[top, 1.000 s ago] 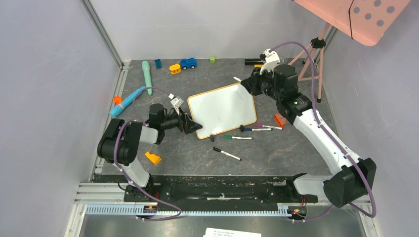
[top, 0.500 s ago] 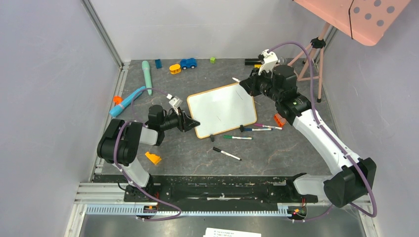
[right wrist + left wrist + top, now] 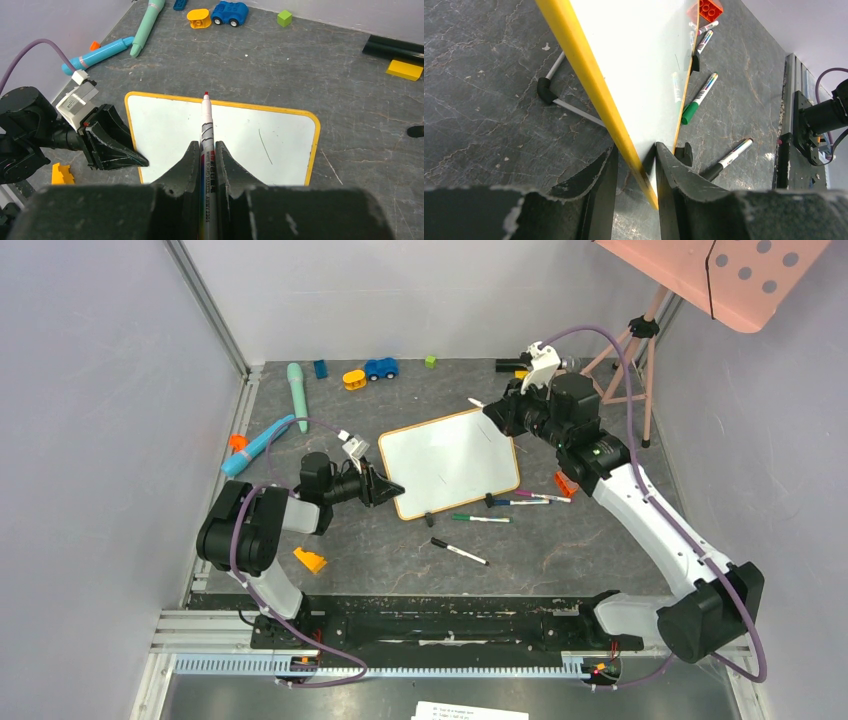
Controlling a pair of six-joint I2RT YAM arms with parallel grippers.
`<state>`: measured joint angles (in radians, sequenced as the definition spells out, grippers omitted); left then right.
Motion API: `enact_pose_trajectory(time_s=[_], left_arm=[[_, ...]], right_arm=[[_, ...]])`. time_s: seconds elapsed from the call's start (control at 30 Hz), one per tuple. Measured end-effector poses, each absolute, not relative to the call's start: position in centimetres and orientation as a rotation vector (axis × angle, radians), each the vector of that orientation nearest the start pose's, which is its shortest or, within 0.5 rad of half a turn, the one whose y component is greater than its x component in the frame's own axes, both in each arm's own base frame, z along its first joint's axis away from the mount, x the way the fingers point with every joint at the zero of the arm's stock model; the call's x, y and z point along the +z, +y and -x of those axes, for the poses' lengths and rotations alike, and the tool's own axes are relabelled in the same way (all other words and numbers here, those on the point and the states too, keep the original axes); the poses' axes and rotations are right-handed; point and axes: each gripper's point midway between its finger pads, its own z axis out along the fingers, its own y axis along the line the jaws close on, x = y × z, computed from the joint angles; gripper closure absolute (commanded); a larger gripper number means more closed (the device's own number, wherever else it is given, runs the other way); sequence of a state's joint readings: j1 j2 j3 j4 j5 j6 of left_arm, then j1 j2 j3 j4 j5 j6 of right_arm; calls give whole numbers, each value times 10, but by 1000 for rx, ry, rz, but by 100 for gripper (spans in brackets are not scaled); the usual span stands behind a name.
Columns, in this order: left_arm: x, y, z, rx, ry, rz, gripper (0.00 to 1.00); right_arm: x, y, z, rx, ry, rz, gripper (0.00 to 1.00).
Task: Write a sentence on the whiteboard
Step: Hold the whiteboard at the center of the board, then write a sentence on the whiteboard.
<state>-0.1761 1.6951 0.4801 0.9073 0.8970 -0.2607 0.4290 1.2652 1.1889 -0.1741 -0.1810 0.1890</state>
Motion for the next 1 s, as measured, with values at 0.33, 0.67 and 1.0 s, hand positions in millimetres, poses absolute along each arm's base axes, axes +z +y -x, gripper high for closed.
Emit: enact_pose_trajectory(time_s=[0.33,0.67,1.0], left_arm=[[76,-203,-319,-1137,1830,-560,62],[76,-204,-317,-1145,1828,-566,66],[77,-204,-316,-1151,1826,-571,71]], right_arm=[[303,230,-343,645,1808,402,100],[290,263,-321,572,1837,455,100],[298,228,-326,403,1847,214,100]])
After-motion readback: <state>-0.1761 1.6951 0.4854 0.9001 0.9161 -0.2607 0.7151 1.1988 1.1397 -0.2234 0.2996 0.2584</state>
